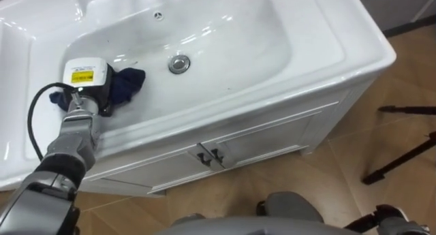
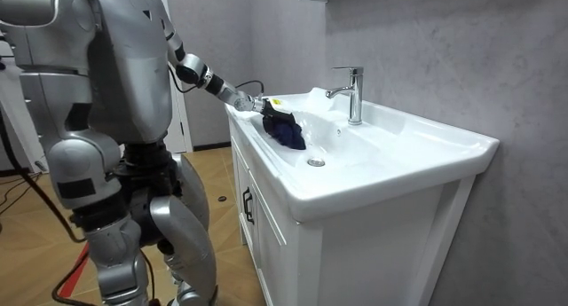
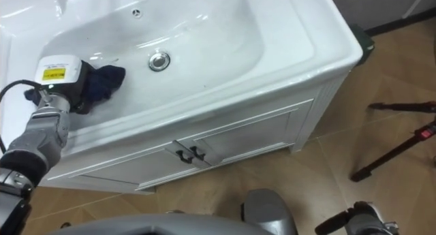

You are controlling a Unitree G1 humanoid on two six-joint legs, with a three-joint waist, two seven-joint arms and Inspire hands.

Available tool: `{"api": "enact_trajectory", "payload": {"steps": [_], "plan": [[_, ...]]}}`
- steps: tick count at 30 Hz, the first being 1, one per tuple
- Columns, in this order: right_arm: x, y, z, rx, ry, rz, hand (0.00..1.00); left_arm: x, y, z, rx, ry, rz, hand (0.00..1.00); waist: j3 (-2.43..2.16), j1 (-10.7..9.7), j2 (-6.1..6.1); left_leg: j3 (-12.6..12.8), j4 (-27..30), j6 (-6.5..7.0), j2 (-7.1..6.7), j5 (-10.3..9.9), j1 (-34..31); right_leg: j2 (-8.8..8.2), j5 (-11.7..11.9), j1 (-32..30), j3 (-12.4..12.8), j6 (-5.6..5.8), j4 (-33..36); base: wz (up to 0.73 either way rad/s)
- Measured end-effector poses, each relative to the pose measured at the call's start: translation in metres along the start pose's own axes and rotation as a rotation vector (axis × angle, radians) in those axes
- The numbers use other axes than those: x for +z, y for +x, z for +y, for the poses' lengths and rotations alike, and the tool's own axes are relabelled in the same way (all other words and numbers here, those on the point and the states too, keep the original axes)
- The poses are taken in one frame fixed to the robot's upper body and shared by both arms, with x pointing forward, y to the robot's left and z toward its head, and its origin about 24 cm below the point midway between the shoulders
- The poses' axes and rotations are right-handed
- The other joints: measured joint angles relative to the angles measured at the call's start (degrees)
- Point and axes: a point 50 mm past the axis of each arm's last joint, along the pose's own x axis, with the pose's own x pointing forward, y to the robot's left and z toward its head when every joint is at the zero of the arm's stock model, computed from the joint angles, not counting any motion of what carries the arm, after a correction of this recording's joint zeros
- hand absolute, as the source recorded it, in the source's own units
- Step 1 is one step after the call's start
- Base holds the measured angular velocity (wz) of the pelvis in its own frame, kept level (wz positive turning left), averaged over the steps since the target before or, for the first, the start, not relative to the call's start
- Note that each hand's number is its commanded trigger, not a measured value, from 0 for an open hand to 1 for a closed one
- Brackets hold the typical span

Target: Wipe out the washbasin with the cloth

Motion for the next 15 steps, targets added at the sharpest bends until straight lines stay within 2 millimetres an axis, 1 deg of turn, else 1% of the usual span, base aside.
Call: {"api": "enact_trajectory", "payload": {"steps": [4,5,6,7,9,11,13,14,15], "plan": [[0.005,0.000,0.001,0.033,-0.016,-0.016,0.00,0.006,0.003,0.003,-0.008,0.008,-0.008,1.00,0.10,0.00,0.08,0.02,-0.24,0.00,-0.10,0.00,0.02,-0.15,-0.12,-0.17,-0.12,0.20,0.00,0.04],[0.006,0.000,0.002,0.039,-0.016,-0.017,0.00,0.009,0.003,0.004,-0.015,0.007,-0.009,1.00,0.21,-0.60,0.06,0.04,-0.26,0.00,-0.15,0.00,0.14,-0.20,-0.14,-0.09,-0.13,0.25,-0.06,0.04],[0.007,0.000,0.003,0.042,-0.014,-0.021,0.00,0.011,0.003,0.003,-0.024,0.009,-0.007,1.00,0.21,-0.95,0.10,0.24,-0.47,0.00,-0.25,0.01,0.31,-0.32,-0.19,0.01,-0.15,0.33,0.01,0.00],[0.008,0.000,0.003,0.043,-0.012,-0.026,0.00,0.012,0.003,0.003,-0.027,0.008,-0.006,1.00,0.22,-0.96,0.09,0.39,-0.72,0.02,-0.30,0.02,0.48,-0.37,-0.20,0.03,-0.12,0.34,0.09,0.00],[0.009,-0.001,0.005,0.050,0.001,-0.025,0.00,0.023,0.004,0.002,-0.036,0.003,-0.009,1.00,0.42,-1.35,-0.20,0.43,-1.94,0.18,-0.98,0.30,1.31,-0.85,-0.51,0.04,0.05,0.62,0.63,0.00],[0.010,-0.001,0.005,0.051,0.014,-0.025,0.00,0.030,0.006,0.004,-0.035,-0.002,-0.024,1.00,0.52,-2.01,-0.29,0.46,-1.94,0.22,-1.17,0.31,1.13,-0.98,-0.72,-0.28,0.25,0.87,0.94,0.03],[0.010,-0.001,0.006,0.054,0.021,-0.027,0.00,0.035,0.008,0.007,-0.036,-0.019,-0.024,1.00,0.76,-2.84,-0.64,0.65,-1.46,0.32,-1.17,0.24,0.85,-0.97,-0.98,-0.47,0.57,1.10,1.07,0.00],[0.011,-0.001,0.006,0.053,0.022,-0.028,0.00,0.037,0.009,0.009,-0.036,-0.020,-0.024,1.00,0.77,-3.01,-0.66,0.66,-1.15,0.38,-1.17,0.20,0.53,-1.00,-1.02,-0.73,0.63,1.14,1.26,-0.03],[0.015,-0.001,0.005,0.051,0.025,-0.035,0.00,0.041,0.012,0.014,-0.030,-0.016,-0.027,1.00,0.98,-3.28,-0.95,0.68,-0.50,0.40,-1.53,0.19,-0.28,-1.46,-1.30,-1.95,0.82,1.18,2.56,-0.04]]}}
